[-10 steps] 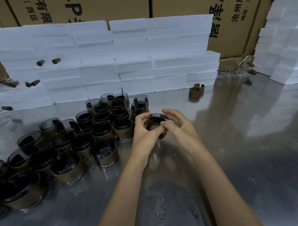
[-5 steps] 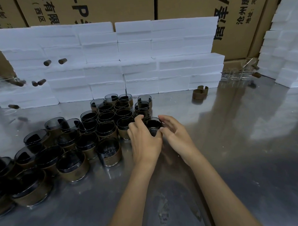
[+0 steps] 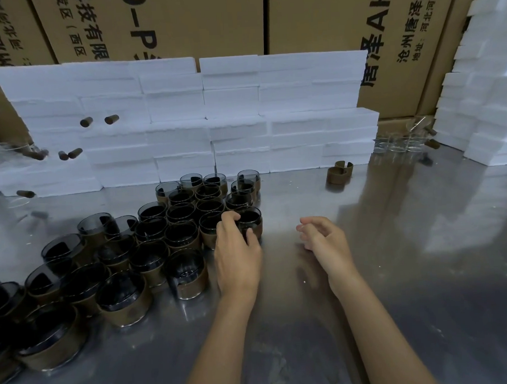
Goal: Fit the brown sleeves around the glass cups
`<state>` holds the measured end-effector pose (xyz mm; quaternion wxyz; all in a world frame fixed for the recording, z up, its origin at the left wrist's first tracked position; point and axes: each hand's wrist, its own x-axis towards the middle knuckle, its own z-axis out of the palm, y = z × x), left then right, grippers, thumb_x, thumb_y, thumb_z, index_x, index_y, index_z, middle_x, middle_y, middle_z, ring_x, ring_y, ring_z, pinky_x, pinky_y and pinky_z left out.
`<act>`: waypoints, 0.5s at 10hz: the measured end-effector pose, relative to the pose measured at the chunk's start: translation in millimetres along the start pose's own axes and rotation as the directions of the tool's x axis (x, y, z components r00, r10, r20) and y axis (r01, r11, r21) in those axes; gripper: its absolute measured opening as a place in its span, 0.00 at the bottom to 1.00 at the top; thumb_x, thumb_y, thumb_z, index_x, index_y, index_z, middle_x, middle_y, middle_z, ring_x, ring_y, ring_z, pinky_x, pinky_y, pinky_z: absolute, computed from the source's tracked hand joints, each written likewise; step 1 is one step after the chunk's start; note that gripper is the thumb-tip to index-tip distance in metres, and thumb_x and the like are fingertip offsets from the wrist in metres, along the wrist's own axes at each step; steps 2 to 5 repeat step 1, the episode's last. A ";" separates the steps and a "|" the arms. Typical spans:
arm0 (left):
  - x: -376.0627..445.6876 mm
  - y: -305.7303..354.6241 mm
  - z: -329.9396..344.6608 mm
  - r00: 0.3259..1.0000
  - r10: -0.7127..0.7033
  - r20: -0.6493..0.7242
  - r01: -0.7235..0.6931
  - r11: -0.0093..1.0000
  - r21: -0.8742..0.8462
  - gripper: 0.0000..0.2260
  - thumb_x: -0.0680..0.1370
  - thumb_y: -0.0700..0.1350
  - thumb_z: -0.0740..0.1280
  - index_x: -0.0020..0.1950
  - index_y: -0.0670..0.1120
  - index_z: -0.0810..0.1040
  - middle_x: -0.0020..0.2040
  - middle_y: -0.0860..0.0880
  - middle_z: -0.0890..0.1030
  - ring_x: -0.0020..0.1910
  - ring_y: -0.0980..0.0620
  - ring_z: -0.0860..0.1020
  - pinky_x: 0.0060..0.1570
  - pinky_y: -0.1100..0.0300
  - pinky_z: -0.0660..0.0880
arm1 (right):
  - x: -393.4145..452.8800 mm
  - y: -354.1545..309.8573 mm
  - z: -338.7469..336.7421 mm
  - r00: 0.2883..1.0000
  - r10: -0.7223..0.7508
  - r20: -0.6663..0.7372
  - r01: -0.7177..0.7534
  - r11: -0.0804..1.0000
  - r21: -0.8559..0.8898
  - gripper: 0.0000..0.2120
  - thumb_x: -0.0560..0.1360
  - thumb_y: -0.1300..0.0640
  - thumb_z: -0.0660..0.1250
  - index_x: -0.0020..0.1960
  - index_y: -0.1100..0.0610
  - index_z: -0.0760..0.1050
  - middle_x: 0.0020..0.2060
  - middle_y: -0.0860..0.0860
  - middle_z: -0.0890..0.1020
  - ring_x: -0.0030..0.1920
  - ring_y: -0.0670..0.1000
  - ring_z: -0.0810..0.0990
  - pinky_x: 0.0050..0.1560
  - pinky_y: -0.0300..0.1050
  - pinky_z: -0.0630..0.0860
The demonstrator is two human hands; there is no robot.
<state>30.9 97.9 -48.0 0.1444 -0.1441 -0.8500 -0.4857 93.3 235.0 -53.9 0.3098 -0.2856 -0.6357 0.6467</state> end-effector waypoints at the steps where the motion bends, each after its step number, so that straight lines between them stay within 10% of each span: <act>1: -3.7 1.1 3.9 0.999 -0.012 0.043 0.014 0.999 -0.040 0.07 0.82 0.44 0.66 0.55 0.51 0.68 0.40 0.52 0.77 0.39 0.50 0.76 0.39 0.54 0.66 | -1.2 -0.2 -2.6 0.998 0.058 -0.030 -0.057 0.997 0.059 0.09 0.83 0.65 0.63 0.57 0.67 0.80 0.40 0.53 0.82 0.37 0.48 0.78 0.34 0.30 0.75; 5: -3.7 1.1 3.9 0.999 -0.012 0.043 0.014 0.999 -0.040 0.07 0.82 0.44 0.66 0.55 0.51 0.68 0.40 0.52 0.77 0.39 0.50 0.76 0.39 0.54 0.66 | -1.2 -0.2 -2.6 0.998 0.058 -0.030 -0.057 0.997 0.059 0.09 0.83 0.65 0.63 0.57 0.67 0.80 0.40 0.53 0.82 0.37 0.48 0.78 0.34 0.30 0.75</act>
